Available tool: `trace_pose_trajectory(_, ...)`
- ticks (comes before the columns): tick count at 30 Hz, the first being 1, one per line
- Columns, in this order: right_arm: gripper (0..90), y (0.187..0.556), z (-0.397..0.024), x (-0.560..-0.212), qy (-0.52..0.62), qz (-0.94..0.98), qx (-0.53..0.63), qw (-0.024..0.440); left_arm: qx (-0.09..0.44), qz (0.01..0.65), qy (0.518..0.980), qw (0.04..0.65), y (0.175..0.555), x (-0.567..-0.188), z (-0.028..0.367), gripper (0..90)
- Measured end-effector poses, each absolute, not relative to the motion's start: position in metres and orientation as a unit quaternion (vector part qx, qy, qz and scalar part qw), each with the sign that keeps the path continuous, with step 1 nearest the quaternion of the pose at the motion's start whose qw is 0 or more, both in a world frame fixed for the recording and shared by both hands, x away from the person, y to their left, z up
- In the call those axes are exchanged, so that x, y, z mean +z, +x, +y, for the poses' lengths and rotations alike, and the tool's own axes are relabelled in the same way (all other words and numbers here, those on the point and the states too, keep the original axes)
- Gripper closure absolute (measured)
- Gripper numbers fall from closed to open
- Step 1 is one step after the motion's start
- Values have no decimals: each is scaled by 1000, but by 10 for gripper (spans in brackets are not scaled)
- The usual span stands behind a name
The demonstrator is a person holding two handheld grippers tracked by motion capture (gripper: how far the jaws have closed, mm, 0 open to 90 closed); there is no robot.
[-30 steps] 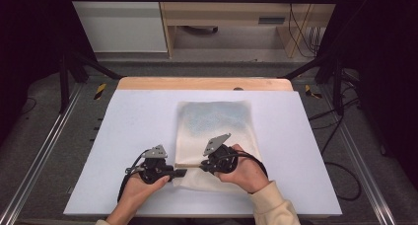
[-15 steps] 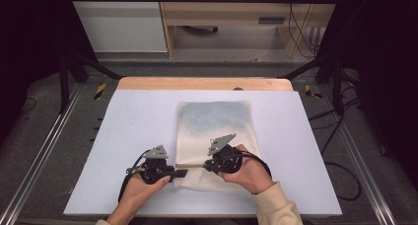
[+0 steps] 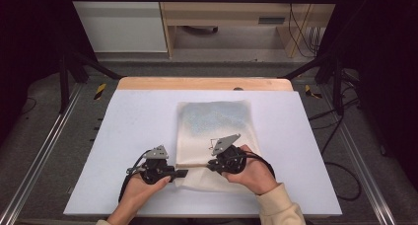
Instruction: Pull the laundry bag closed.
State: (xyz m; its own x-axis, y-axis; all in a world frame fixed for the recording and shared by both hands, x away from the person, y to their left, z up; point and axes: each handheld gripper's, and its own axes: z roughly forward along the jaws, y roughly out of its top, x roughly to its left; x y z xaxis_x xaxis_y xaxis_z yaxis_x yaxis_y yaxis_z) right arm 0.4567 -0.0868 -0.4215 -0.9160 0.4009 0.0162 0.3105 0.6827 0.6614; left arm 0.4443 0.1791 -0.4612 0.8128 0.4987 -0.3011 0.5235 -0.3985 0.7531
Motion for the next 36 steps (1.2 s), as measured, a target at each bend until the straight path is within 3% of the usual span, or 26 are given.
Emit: trace_pose_trajectory(36,820,455,-115,-420,216,910,347,74,-12,300,840,452,444,-462,177,820)
